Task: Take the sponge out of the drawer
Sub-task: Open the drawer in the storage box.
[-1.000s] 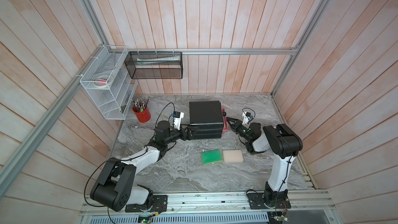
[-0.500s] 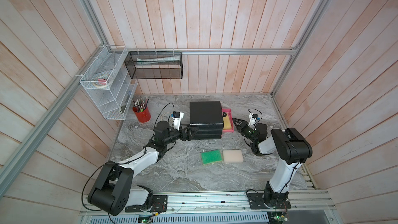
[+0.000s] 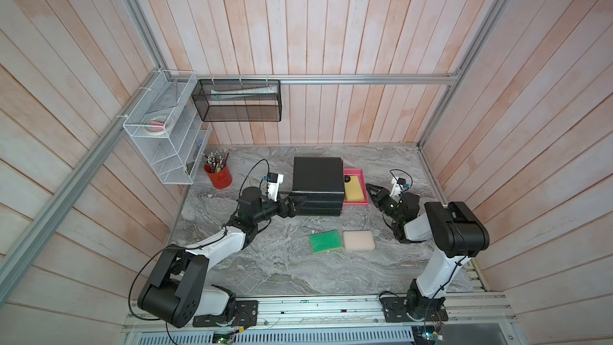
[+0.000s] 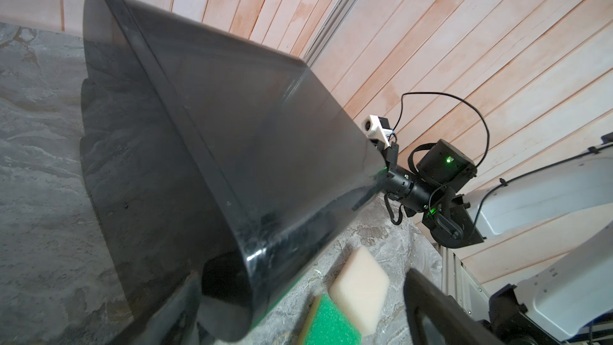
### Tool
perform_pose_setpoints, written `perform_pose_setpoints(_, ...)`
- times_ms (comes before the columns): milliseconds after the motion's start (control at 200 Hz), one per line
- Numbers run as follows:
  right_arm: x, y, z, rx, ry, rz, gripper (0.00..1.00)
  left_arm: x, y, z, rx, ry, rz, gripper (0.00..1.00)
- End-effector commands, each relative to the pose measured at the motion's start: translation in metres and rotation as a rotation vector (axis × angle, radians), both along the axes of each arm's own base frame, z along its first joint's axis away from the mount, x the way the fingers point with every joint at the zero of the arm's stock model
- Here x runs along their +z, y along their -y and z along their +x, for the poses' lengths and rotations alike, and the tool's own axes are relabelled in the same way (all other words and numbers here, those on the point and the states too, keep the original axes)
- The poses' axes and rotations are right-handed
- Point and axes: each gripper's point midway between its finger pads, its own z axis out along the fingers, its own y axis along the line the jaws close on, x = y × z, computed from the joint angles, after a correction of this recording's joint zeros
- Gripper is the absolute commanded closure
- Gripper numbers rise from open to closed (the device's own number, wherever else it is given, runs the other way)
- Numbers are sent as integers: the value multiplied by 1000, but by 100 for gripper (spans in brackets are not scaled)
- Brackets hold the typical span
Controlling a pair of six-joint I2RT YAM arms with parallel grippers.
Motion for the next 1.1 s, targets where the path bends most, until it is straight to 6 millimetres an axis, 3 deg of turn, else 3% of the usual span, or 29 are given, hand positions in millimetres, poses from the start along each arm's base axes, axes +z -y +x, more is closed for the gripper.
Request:
perform_pose_setpoints(0,4,16,-1,-10,53,97,76,-2,8,8,-14,-24,-18,4)
perform_pose_setpoints(160,-4,26,2,-3,58,159,77,-1,12,16,-5,-32,-12,4)
perform_pose_setpoints(305,-8,28,3,-4,44,97,77,2,7,11,34,-16,0,4)
perform_pose_setpoints(510,3,31,1,-19,43,4,75,7,2,9,55,4,15,4)
perform_pose_setpoints(635,-3,34,2,-40,-4,-40,70,10,-2,9,78,16,23,4)
perform_pose_setpoints(715,-13,39,1,-59,-62,-74,57,14,-5,8,94,23,25,4)
perform_pose_setpoints(835,-23,52,1,-111,-143,-165,51,23,-9,5,107,47,31,4)
perform_pose_setpoints(1095,11,83,-13,-258,-146,-377,43,38,-22,-6,147,97,46,1)
